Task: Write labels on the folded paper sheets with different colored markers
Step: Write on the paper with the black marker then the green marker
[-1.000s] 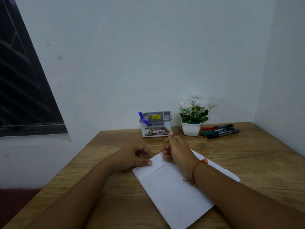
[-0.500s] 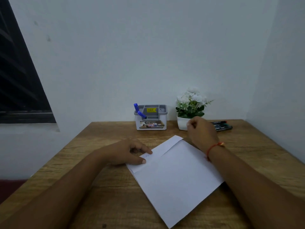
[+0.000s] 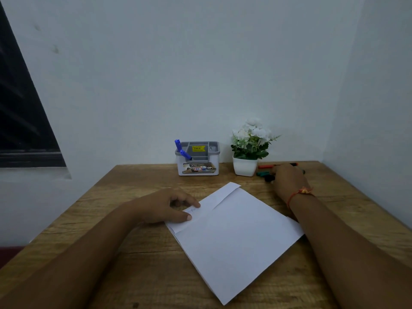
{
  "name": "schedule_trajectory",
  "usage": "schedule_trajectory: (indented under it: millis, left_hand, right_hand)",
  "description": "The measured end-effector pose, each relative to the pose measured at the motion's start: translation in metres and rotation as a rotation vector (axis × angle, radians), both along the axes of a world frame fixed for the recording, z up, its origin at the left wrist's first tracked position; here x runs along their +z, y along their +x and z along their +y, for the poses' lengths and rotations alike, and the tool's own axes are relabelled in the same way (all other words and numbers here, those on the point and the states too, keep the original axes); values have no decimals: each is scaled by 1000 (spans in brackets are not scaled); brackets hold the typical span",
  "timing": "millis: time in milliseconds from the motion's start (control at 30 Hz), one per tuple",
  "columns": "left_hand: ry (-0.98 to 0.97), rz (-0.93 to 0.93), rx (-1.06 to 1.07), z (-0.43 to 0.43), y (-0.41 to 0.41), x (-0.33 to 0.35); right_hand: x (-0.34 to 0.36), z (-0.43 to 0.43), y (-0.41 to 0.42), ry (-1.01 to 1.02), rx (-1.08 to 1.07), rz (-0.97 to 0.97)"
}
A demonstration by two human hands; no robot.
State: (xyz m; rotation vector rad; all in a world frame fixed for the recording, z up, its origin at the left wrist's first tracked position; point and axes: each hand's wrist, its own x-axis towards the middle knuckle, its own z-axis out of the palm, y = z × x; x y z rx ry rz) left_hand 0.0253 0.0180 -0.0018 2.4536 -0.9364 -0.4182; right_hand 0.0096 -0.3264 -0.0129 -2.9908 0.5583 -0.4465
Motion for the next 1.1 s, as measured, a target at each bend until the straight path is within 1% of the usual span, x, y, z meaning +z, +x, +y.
schedule_trajectory:
  millis: [200,300,367,467,567,633,733,867,967,1100]
  left_hand:
    - [-1,-4,0,1,1,0]
    - [-7,5,-3,0,-1,1]
    - [2,5,4,0,-2,1]
    - [5,-4,2,0,-2,2]
    - [-3,-10,1,1,-4,4]
    - [-11,-13,-1,1,-6,5]
    - [-31,-10,6,0,-8,6]
    - [-69,-30,37,-1,-11,7]
    - [-142,-44,91,-2,-12,7]
    - [-293,-121,121,-4,-12,4]
  right_hand:
    - [3,0,-3,10,123,-16]
    - [7,8,-6,-77,218,-83]
    - [14,18,-7,-90,295,-149]
    - [25,38,-12,-8,425,-251]
    - [32,62,-24,95,564,-313]
    - [35,77,-32,125,650,-339]
    - [35,98,-35,102,755,-280]
    - [26,120,-38,18,819,-191]
    - [17,128,-38,32,859,-177]
    - [5,133,-31,64,864,-166]
